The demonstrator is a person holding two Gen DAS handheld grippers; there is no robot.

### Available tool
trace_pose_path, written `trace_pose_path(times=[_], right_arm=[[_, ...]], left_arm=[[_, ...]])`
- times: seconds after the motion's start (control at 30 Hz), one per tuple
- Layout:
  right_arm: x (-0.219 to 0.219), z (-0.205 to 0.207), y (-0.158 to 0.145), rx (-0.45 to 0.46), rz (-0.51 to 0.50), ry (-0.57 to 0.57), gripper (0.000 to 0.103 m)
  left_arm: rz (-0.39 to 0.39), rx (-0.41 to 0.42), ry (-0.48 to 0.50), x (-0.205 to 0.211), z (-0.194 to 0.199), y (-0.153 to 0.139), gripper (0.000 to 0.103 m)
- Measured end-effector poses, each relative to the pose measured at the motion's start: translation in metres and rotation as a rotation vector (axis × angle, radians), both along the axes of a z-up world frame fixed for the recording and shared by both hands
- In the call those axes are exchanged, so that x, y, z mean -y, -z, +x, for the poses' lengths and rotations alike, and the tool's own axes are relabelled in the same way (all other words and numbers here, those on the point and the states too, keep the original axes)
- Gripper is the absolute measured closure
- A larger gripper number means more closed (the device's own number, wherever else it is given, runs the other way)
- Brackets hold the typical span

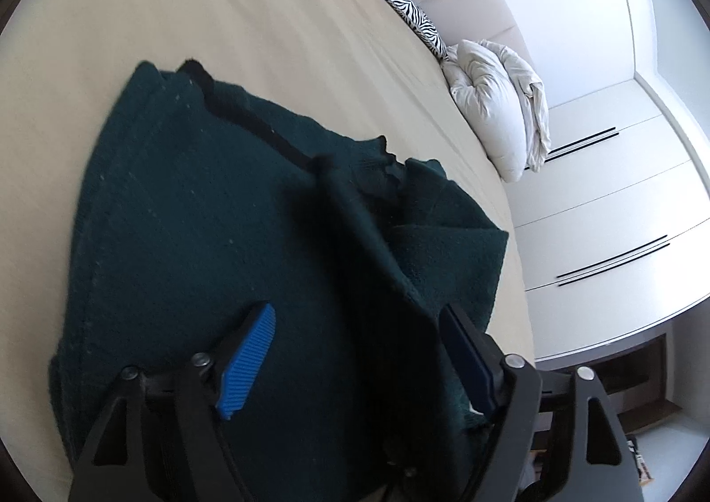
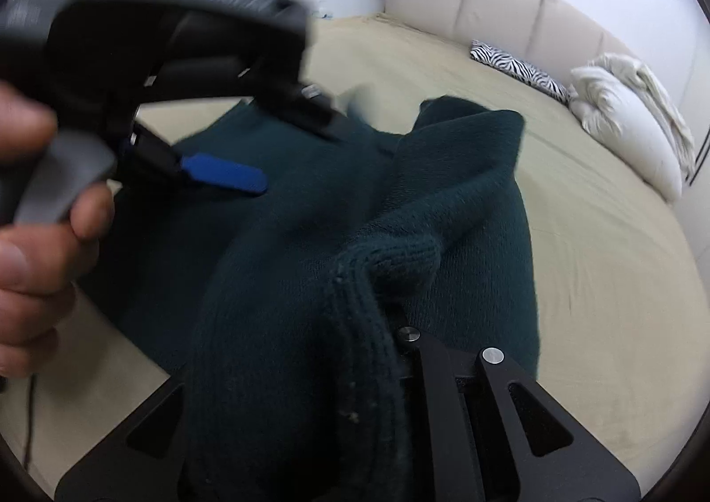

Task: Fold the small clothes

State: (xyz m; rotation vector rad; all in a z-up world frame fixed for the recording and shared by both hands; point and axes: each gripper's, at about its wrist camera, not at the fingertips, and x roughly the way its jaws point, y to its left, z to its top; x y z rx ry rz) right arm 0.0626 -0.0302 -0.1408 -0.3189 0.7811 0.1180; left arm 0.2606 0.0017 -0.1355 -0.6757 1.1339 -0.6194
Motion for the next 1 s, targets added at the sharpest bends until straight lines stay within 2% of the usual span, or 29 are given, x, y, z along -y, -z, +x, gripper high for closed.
trace_pose_path(times=[0.23, 0.3, 0.33, 0.43, 0.53, 0.67, 0.87, 0.93, 1.0], right_arm=[[-0.014, -0.013, 0.006, 0.065, -0.224, -0.092, 0.092], [-0.028, -0.023, 0.009, 0.129, -0.365, -0.149, 0.091], [-0.031, -0.027, 0.009, 0.14, -0.381, -0.162, 0.091], [-0.041, -0.038, 0.013, 0.199, -0.543, -0.268, 0.091], [-0.034, -0.042, 0.016, 0.176, -0.547, -0.361, 0.091], [-0.027, -0.056, 0.027, 0.223, -0.689, -0.467, 0.091], [-0.012, -0.069, 0.027, 0.3, -0.922, -0.581, 0.091], [-0.005, -0.071, 0.024, 0.313, -0.969, -0.606, 0.091], [0.003, -0.067, 0.021, 0.301, -0.95, -0.595, 0.091]], left_arm=[[-0.069, -0.054, 0.006, 0.006, 0.006, -0.001, 0.011], [-0.037, -0.048, 0.035, 0.012, 0.008, 0.001, 0.011], [-0.037, -0.049, 0.046, 0.012, 0.009, 0.003, 0.011], [-0.076, -0.077, 0.113, 0.007, 0.018, 0.005, 0.011], [-0.101, -0.122, 0.178, 0.005, 0.028, 0.01, 0.011], [-0.136, -0.115, 0.169, 0.002, 0.025, 0.013, 0.011], [-0.351, -0.141, 0.121, -0.021, 0.018, 0.026, 0.011], [-0.347, -0.143, 0.119, -0.02, 0.016, 0.027, 0.01], [-0.298, -0.134, 0.137, -0.011, 0.013, 0.024, 0.01]])
